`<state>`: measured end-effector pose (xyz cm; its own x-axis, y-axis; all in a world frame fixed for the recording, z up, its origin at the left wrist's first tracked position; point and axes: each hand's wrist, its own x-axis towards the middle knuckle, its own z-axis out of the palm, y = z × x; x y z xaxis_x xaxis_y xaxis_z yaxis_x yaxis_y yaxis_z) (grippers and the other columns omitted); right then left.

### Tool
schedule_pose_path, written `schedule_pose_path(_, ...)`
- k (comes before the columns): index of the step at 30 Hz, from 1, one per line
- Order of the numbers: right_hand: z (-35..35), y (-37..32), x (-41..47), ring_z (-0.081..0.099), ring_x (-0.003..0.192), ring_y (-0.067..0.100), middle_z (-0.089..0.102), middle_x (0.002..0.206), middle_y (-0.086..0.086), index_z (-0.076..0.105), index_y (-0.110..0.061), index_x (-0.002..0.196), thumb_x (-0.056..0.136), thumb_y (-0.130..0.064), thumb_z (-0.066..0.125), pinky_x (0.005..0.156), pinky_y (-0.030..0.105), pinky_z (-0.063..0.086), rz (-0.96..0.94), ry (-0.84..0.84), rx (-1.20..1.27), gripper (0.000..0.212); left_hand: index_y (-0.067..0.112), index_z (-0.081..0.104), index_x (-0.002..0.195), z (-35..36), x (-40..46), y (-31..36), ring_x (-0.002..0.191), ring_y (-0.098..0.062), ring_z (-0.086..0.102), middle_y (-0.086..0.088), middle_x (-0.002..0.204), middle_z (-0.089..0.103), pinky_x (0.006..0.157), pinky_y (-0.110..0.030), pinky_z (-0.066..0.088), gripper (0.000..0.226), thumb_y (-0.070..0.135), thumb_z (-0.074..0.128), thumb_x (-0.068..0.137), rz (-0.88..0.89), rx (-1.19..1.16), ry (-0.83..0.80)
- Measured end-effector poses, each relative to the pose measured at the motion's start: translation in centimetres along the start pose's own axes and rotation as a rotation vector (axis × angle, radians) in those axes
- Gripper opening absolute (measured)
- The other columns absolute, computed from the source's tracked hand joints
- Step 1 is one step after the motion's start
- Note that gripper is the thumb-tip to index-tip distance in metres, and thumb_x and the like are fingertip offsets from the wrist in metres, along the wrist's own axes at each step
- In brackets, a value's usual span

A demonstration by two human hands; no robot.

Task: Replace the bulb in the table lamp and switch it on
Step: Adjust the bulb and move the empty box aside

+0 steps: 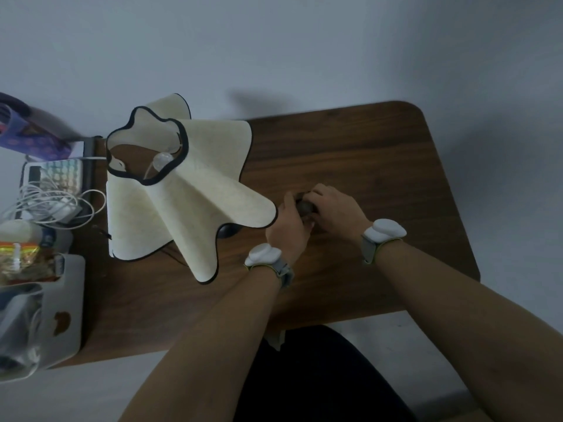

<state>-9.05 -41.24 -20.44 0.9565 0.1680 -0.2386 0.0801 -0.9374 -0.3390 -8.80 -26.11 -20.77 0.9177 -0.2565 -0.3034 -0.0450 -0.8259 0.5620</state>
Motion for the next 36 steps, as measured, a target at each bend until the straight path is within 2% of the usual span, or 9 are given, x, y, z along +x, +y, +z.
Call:
schedule_pose_path(6, 0.5, 1.2, -0.1, 0.061, 0.103, 0.025, 0.053, 0.130, 0.004, 0.061, -0.018, 0.124, 0.099, -0.017, 0.061, 0.074, 0.029, 0.043, -0.034, 0.045, 0.061, 0.025, 0.025, 0.035, 0.159, -0.1, 0.3, -0.5, 0.117, -0.028, 0.062, -0.006, 0.135, 0.059, 0.092, -0.045, 0.053, 0.080, 0.044, 0.073, 0.092, 0.035, -0.015, -0.025)
schedule_pose_path(9, 0.6, 1.7, -0.1, 0.063, 0.090, 0.026, 0.047, 0.133, 0.004, 0.055, -0.019, 0.127, 0.098, -0.015, 0.060, 0.068, 0.027, 0.042, -0.005, 0.085, 0.117, 0.029, 0.026, 0.033, 0.160, -0.1, 0.6, -0.4, 0.124, -0.028, 0.058, -0.006, 0.143, 0.053, 0.095, -0.043, 0.052, 0.090, 0.043, 0.081, 0.085, 0.024, -0.068, -0.066)
schedule_pose_path(11, 0.5, 1.9, -0.3, 0.064, 0.091, 0.024, 0.042, 0.139, 0.002, 0.049, -0.022, 0.132, 0.098, -0.017, 0.060, 0.068, 0.026, 0.044, 0.039, 0.092, 0.170, 0.036, 0.025, 0.034, 0.159, 0.1, 0.8, -0.6, 0.126, -0.028, 0.057, -0.006, 0.145, 0.051, 0.096, -0.040, 0.050, 0.093, 0.041, 0.084, 0.083, 0.026, -0.088, -0.078)
schedule_pose_path(16, 0.7, 2.7, -0.9, 0.067, 0.090, 0.026, 0.043, 0.143, 0.001, 0.042, -0.024, 0.138, 0.100, -0.026, 0.057, 0.066, 0.026, 0.041, 0.059, 0.110, 0.218, 0.040, 0.024, 0.048, 0.148, 0.6, 0.8, -1.1, 0.120, -0.027, 0.059, -0.005, 0.138, 0.055, 0.089, -0.034, 0.047, 0.077, 0.033, 0.084, 0.081, 0.068, -0.113, -0.002)
schedule_pose_path(22, 0.4, 2.7, -1.1, 0.068, 0.094, 0.027, 0.050, 0.140, 0.002, 0.050, -0.019, 0.137, 0.106, -0.037, 0.047, 0.069, 0.031, 0.045, 0.075, 0.169, 0.201, 0.036, 0.027, 0.057, 0.138, 1.2, 0.7, -0.6, 0.108, -0.025, 0.063, -0.002, 0.127, 0.060, 0.079, -0.028, 0.043, 0.053, 0.034, 0.077, 0.089, 0.055, -0.163, 0.051)
schedule_pose_path(25, -0.1, 1.8, -1.1, 0.066, 0.096, 0.030, 0.053, 0.134, 0.006, 0.055, -0.014, 0.134, 0.111, -0.033, 0.040, 0.077, 0.045, 0.055, 0.106, 0.192, 0.231, 0.034, 0.027, 0.058, 0.135, 1.5, 0.4, -0.1, 0.105, -0.027, 0.062, -0.003, 0.123, 0.060, 0.079, -0.034, 0.048, 0.044, 0.036, 0.072, 0.094, 0.039, -0.179, 0.046)
schedule_pose_path(28, -0.3, 1.4, -1.2, 0.064, 0.092, 0.032, 0.054, 0.128, 0.009, 0.057, -0.011, 0.129, 0.113, -0.027, 0.035, 0.080, 0.052, 0.055, 0.103, 0.153, 0.252, 0.032, 0.026, 0.059, 0.135, 1.6, 0.2, -0.1, 0.108, -0.028, 0.062, -0.004, 0.123, 0.061, 0.085, -0.039, 0.052, 0.041, 0.031, 0.069, 0.096, 0.034, -0.182, 0.047)
schedule_pose_path(32, -0.1, 1.4, -1.0, 0.063, 0.092, 0.028, 0.054, 0.125, 0.009, 0.059, -0.009, 0.124, 0.112, -0.023, 0.037, 0.083, 0.051, 0.055, 0.097, 0.133, 0.261, 0.029, 0.024, 0.062, 0.129, 1.7, 0.1, 0.2, 0.107, -0.027, 0.063, -0.004, 0.120, 0.064, 0.080, -0.034, 0.049, 0.033, 0.026, 0.067, 0.097, 0.011, -0.184, 0.071)
schedule_pose_path(36, 0.3, 1.6, -1.2, 0.062, 0.102, 0.024, 0.054, 0.131, 0.008, 0.058, -0.008, 0.133, 0.110, -0.021, 0.039, 0.091, 0.046, 0.055, 0.116, 0.083, 0.295, 0.032, 0.022, 0.065, 0.125, 1.6, -0.1, 0.2, 0.106, -0.026, 0.063, -0.005, 0.118, 0.065, 0.078, -0.029, 0.044, 0.028, 0.024, 0.066, 0.097, 0.003, -0.202, 0.082)
